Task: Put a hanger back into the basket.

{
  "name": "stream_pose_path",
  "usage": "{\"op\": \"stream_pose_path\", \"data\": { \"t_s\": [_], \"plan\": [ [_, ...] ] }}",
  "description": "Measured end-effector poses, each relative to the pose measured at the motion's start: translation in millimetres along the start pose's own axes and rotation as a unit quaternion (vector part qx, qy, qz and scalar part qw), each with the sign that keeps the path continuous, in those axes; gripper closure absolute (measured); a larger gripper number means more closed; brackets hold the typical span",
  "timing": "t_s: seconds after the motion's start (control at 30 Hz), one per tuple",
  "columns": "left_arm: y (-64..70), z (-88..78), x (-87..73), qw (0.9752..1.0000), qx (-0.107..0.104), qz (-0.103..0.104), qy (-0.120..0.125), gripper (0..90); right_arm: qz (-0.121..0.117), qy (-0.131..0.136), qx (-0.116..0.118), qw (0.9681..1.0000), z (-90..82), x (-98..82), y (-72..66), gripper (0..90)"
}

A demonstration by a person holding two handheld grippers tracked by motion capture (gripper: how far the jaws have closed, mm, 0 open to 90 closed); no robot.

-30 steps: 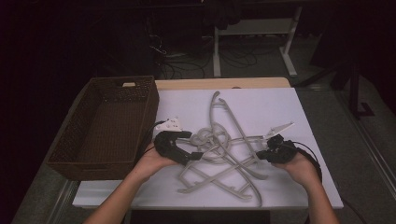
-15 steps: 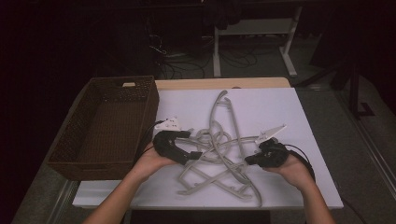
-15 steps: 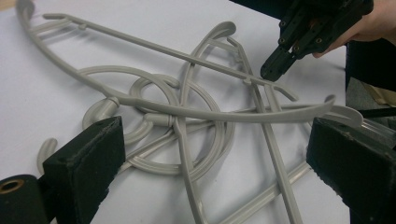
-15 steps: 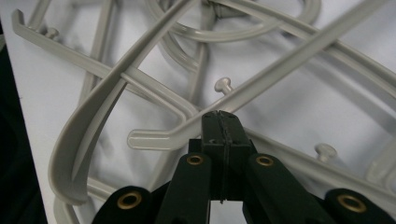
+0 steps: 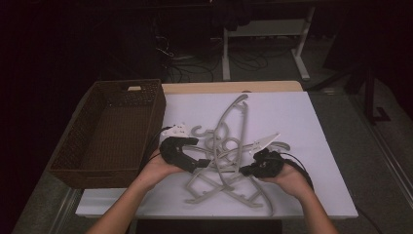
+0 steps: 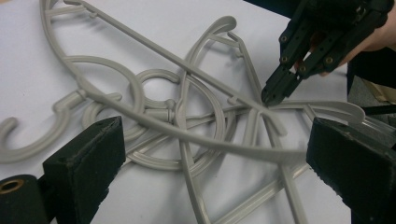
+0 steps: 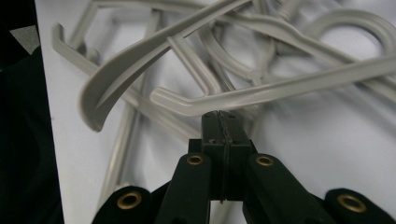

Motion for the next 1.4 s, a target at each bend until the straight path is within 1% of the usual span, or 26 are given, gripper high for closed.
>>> {"op": "stream_pose_path", "data": {
  "t_s": [0.03, 0.07, 0.1, 0.17, 0.2, 0.23, 0.3, 0.47, 0.53, 0.6, 0.63, 0.7, 0.73, 0.8, 0.9, 0.97, 1.03, 1.1, 1.2, 1.23, 1.27, 1.3, 1.33, 1.37, 1.4],
  "plan": [
    [0.0, 0.0, 0.0, 1.0, 0.0, 0.0, 0.0, 4.6, 0.0, 0.0, 0.0, 1.0, 0.0, 0.0, 0.0, 89.2],
    [-0.9, -0.3, -0.6, 1.0, 0.002, -0.002, 0.0, 4.6, -0.009, 0.0, 0.002, 1.0, 5.3, 5.7, -4.2, 89.2],
    [-0.9, -0.3, -0.6, 1.0, 0.002, -0.002, 0.0, 4.6, -0.014, 0.001, 0.004, 0.9999, 7.6, 8.5, -6.4, 89.2],
    [-2.0, -0.6, -1.2, 1.0, 0.005, -0.003, -0.002, 4.6, -0.019, 0.005, 0.009, 0.9998, 11.7, 13.6, -10.6, 89.2],
    [-2.4, -0.5, -1.5, 1.0, 0.006, -0.004, -0.002, 4.6, -0.019, 0.005, 0.009, 0.9998, 11.7, 13.6, -10.6, 89.2],
    [-3.3, -0.3, -2.5, 0.9999, 0.008, -0.005, -0.005, 4.6, -0.024, 0.009, 0.013, 0.9996, 15.6, 17.6, -14.0, 89.2],
    [-4.1, 0.3, -3.6, 0.9999, 0.011, -0.006, -0.007, 4.6, -0.028, 0.012, 0.014, 0.9994, 18.2, 20.5, -16.0, 89.2],
    [-6.7, 1.4, -5.0, 0.9998, 0.016, -0.011, -0.011, 4.6, -0.027, 0.015, 0.01, 0.9995, 20.6, 23.5, -18.0, 89.2],
    [-7.9, 1.8, -5.6, 0.9997, 0.019, -0.012, -0.012, 4.6, -0.026, 0.021, 0.009, 0.9994, 21.1, 24.8, -17.6, 89.3],
    [-8.3, 2.4, -6.1, 0.9996, 0.021, -0.014, -0.013, 4.6, -0.025, 0.022, 0.01, 0.9994, 22.1, 26.2, -18.1, 89.3],
    [-8.6, 2.8, -6.2, 0.9996, 0.022, -0.014, -0.014, 4.6, -0.026, 0.023, 0.014, 0.9993, 23.8, 27.9, -18.9, 89.3],
    [-9.3, 3.1, -6.8, 0.9995, 0.025, -0.014, -0.017, 4.6, -0.034, 0.019, 0.016, 0.9991, 31.6, 33.8, -23.1, 89.2],
    [-9.3, 3.1, -6.8, 0.9995, 0.025, -0.014, -0.017, 4.6, -0.034, 0.019, 0.016, 0.9991, 31.6, 33.8, -23.1, 89.2],
    [-9.9, 3.0, -6.9, 0.9994, 0.026, -0.016, -0.016, 4.6, -0.043, 0.016, 0.017, 0.9988, 40.2, 39.5, -26.9, 89.2],
    [-10.4, 2.8, -7.1, 0.9994, 0.028, -0.016, -0.015, 4.6, -0.05, 0.016, 0.017, 0.9985, 47.5, 44.6, -30.9, 89.3],
    [-10.9, 3.1, -7.6, 0.9992, 0.031, -0.017, -0.017, 4.6, -0.052, 0.015, 0.015, 0.9984, 47.9, 44.5, -31.8, 89.3],
    [-12.0, 3.9, -7.8, 0.999, 0.035, -0.021, -0.017, 4.6, -0.049, 0.019, 0.012, 0.9985, 43.9, 43.5, -30.1, 89.2],
    [-13.5, 5.2, -7.9, 0.9987, 0.04, -0.024, -0.018, 4.7, -0.039, 0.029, 0.01, 0.9988, 36.7, 42.3, -26.8, 88.4],
    [-17.3, 8.4, -7.6, 0.9979, 0.053, -0.028, -0.024, 4.9, -0.025, 0.043, -0.002, 0.9988, 26.2, 37.8, -20.9, 78.9],
    [-18.7, 9.4, -7.5, 0.9976, 0.058, -0.029, -0.026, 5.0, -0.018, 0.048, -0.006, 0.9986, 22.0, 34.8, -17.8, 74.0],
    [-20.0, 10.2, -7.6, 0.9972, 0.063, -0.028, -0.029, 5.2, -0.013, 0.052, -0.015, 0.9985, 18.8, 32.3, -15.3, 67.6],
    [-22.4, 11.9, -7.8, 0.9965, 0.072, -0.029, -0.031, 5.3, -0.01, 0.054, -0.025, 0.9982, 16.1, 30.3, -13.1, 63.1],
    [-24.9, 13.1, -7.6, 0.996, 0.077, -0.029, -0.034, 5.6, -0.003, 0.059, -0.033, 0.9977, 11.8, 26.6, -9.3, 59.7],
    [-27.1, 14.8, -7.3, 0.9954, 0.083, -0.034, -0.034, 6.0, 0.004, 0.061, -0.041, 0.9973, 8.1, 23.5, -6.2, 52.9],
    [-29.1, 16.0, -6.9, 0.995, 0.086, -0.034, -0.036, 6.1, 0.009, 0.065, -0.054, 0.9964, 4.6, 20.4, -2.8, 45.9]
  ]
}}
Point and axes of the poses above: each handheld gripper's, and its own axes: z roughly forward along the jaws, x roughly out of its top, y roughly to its right, the point moved 3 cm from there along z, roughly forward along the jaws, and after that the axes turned 3 degrees about z, right-handed, at the moved point
